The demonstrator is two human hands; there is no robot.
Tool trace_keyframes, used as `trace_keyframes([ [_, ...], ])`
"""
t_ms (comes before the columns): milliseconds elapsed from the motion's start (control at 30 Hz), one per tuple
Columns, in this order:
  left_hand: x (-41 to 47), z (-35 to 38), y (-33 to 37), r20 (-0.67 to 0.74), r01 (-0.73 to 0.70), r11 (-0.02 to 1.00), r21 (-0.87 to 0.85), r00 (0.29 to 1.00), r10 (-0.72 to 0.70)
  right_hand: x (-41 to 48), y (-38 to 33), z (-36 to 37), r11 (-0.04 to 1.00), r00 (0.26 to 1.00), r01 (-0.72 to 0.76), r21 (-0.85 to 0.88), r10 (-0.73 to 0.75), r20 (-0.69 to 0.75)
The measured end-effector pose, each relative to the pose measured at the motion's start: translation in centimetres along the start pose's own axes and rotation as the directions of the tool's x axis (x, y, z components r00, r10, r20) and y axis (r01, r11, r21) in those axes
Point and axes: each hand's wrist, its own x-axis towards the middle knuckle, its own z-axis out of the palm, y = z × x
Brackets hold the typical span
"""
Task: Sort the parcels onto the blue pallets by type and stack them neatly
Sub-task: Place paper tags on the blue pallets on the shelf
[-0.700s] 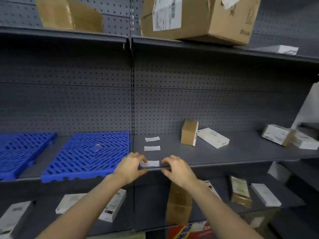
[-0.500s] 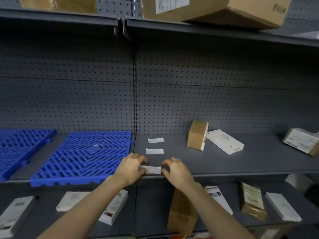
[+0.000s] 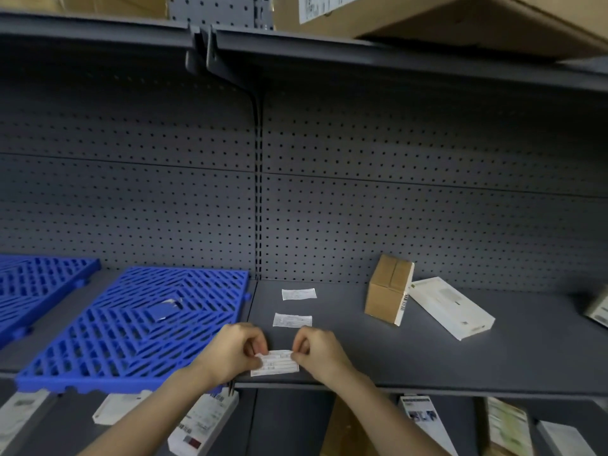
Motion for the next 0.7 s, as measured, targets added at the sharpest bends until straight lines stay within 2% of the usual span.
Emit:
trace_keyframes([
  [233, -1.9, -3.1, -2.7, -0.187, 0.002, 0.990, -0.143, 0.982, -0.028, 0.2, -3.9, 0.1, 0.970, 0.992, -0.003, 0.241, 0.033, -0.119],
  [433, -5.7, -7.4, -8.4, -0.239, 0.012, 0.985, -0.171, 0.970, -0.053, 0.5, -11.1, 4.7, 0.921, 0.981, -0.006, 0.390, 0.081, -0.178],
  [600, -9.2, -10.4, -14.2, -0.241, 0.049, 0.984, -0.172, 0.966, -0.090, 0.6, -17.3, 10.3, 0.953, 0.975, 0.008, 0.304, 0.060, -0.216],
  [700, -10.6, -11.3, -17.0, -0.284, 0.038, 0.994, -0.099, 0.957, -0.065, 0.9, -20.3, 13.4, 0.987, 0.972, 0.033, 0.157, 0.005, -0.236],
])
